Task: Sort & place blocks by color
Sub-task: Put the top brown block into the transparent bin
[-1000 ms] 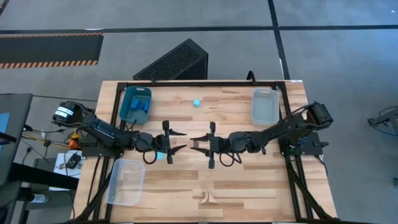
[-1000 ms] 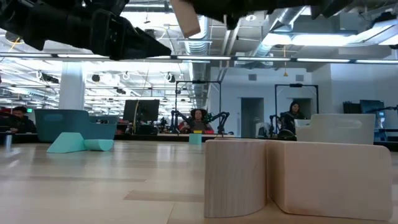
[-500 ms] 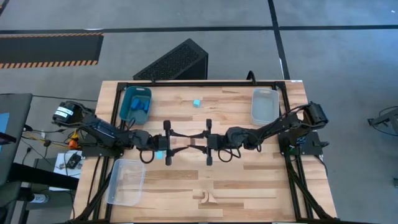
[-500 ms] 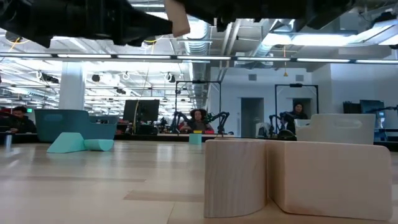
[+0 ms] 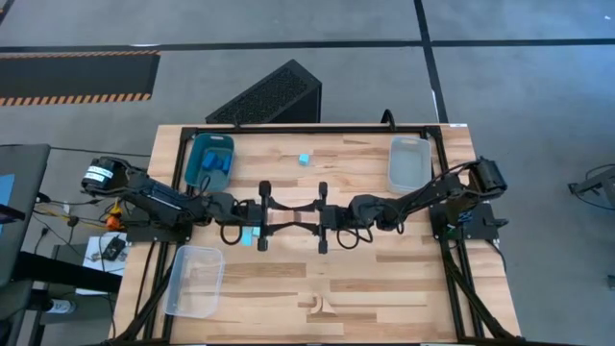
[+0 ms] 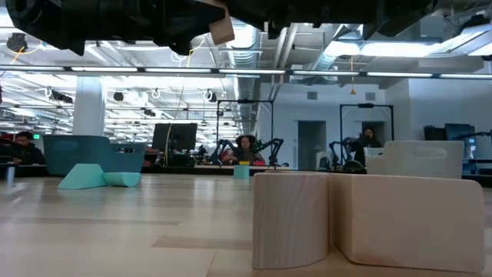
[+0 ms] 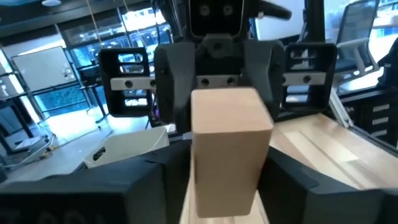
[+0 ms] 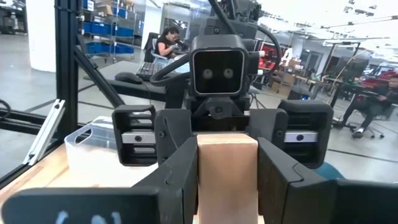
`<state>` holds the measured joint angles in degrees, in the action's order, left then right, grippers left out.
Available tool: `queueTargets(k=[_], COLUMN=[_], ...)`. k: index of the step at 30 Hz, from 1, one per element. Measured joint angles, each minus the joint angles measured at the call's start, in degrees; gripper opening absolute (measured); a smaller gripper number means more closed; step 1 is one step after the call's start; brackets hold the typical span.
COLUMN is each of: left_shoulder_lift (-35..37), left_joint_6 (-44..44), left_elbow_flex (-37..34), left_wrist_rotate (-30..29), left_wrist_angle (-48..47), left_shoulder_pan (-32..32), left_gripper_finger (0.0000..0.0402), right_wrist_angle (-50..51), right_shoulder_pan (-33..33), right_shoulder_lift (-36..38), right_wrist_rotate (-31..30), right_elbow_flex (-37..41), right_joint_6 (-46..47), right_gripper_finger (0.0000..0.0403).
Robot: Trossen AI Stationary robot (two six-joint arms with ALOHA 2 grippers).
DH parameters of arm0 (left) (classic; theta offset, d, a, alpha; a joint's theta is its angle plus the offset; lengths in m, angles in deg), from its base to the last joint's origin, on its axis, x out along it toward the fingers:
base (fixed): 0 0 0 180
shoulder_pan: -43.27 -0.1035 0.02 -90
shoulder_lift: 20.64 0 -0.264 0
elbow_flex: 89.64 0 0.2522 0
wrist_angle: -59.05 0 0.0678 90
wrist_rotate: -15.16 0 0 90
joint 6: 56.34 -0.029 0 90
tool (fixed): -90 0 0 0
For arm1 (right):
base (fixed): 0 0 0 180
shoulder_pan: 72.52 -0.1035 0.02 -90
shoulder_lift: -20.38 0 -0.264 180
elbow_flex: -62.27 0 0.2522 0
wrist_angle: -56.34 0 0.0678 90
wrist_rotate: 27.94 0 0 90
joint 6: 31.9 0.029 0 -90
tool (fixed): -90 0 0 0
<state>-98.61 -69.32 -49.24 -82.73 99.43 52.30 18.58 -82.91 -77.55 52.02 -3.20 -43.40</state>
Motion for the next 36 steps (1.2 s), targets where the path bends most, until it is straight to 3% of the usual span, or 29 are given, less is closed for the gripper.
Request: queueTargets(k=[4, 14, 23, 31, 36], left_shoulder_lift=[0.0, 0.02, 0.07, 6.05, 13.41], left_joint_6=[0.19, 1.05, 3.15, 9.4, 21.15], left_elbow_flex=[0.0, -0.02, 0.09, 0.02, 2.53], left_wrist_rotate=[0.41, -0.27, -12.21, -29.76, -31.65], left_wrist_angle=[0.07, -1.52, -5.85, -30.3, -50.86], left_shoulder_pan=[-0.58, -0.63, 0.25, 2.33, 4.14], left_gripper_finger=[0.0103, 0.0103, 0.0103, 0.0103, 0.0103], right_wrist_angle=[0.25, 1.15, 3.33, 11.87, 19.87], right_shoulder_pan=[0.0, -0.02, -0.35, -0.56, 2.94], right_shoulder_lift=[0.07, 0.06, 0.0, 6.36, 9.91], right_wrist_rotate=[-0.23, -0.82, -10.27, -17.14, -16.99], right_elbow_flex=[0.0, 0.0, 0.0, 0.0, 0.0], right_joint_6=[-0.19, 0.14, 0.33, -2.11, -1.49], right_gripper_finger=[0.0128, 0.0132, 0.0201, 0.0227, 0.0224])
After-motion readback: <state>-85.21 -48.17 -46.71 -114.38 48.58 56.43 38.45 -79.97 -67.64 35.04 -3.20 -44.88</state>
